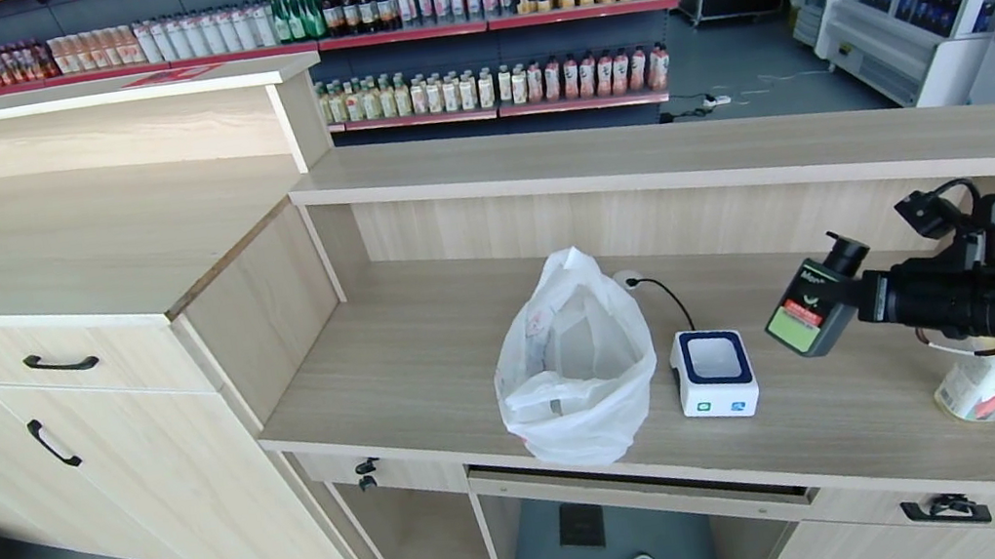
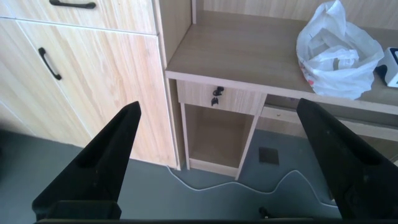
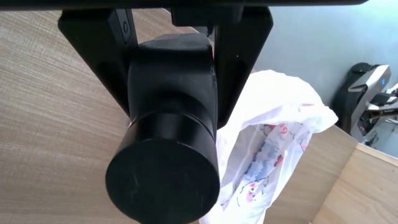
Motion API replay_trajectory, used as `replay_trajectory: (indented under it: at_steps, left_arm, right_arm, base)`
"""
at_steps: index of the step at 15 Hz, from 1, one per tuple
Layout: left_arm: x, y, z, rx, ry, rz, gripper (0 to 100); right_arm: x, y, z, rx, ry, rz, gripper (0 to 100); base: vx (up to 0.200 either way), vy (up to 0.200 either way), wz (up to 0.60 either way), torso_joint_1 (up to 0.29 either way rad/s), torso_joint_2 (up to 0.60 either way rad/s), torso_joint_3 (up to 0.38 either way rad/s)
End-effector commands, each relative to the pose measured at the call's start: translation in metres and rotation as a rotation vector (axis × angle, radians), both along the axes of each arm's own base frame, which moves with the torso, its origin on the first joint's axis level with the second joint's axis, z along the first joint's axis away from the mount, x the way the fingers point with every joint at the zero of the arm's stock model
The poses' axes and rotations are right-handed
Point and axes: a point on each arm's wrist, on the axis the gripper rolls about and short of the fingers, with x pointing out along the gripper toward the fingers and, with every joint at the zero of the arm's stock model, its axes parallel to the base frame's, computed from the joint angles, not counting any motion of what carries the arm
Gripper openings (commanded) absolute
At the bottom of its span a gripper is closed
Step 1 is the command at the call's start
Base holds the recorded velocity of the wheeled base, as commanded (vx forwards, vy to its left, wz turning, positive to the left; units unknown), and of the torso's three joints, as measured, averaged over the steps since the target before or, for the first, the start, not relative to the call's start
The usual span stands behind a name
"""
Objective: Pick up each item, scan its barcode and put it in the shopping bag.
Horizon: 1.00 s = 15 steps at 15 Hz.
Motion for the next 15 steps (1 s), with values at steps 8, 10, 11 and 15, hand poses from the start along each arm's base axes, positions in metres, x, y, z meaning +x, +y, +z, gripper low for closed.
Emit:
replay_trajectory:
  at_steps: [8, 10, 11, 15]
  left_arm:
    - [0.0, 0.0, 0.0, 0.0, 0.001, 0.0, 100]
    - [0.0, 0.0, 0.0, 0.0, 0.0, 0.0, 100]
    - [0.0, 0.0, 0.0, 0.0, 0.0, 0.0, 100]
    - [0.0, 0.0, 0.0, 0.0, 0.0, 0.0, 100]
  right_arm:
    - [0.002, 0.0, 0.004, 0.012, -0.009, -0.003, 0]
    - [-0.017, 0.002, 0.036, -0.016, -0.096, -0.004, 0]
    - [-0.027, 0.0, 0.046, -0.047, -0.134, -0.008, 0]
    - [-0.086, -0.031, 0.057, -0.513, -0.239, -0.162, 0]
  base:
    - [0.0, 0.0, 0.0, 0.0, 0.0, 0.0]
    - [0.0, 0.0, 0.0, 0.0, 0.0, 0.0]
    - [0.0, 0.0, 0.0, 0.0, 0.0, 0.0]
    - [0.0, 0.0, 0.0, 0.0, 0.0, 0.0]
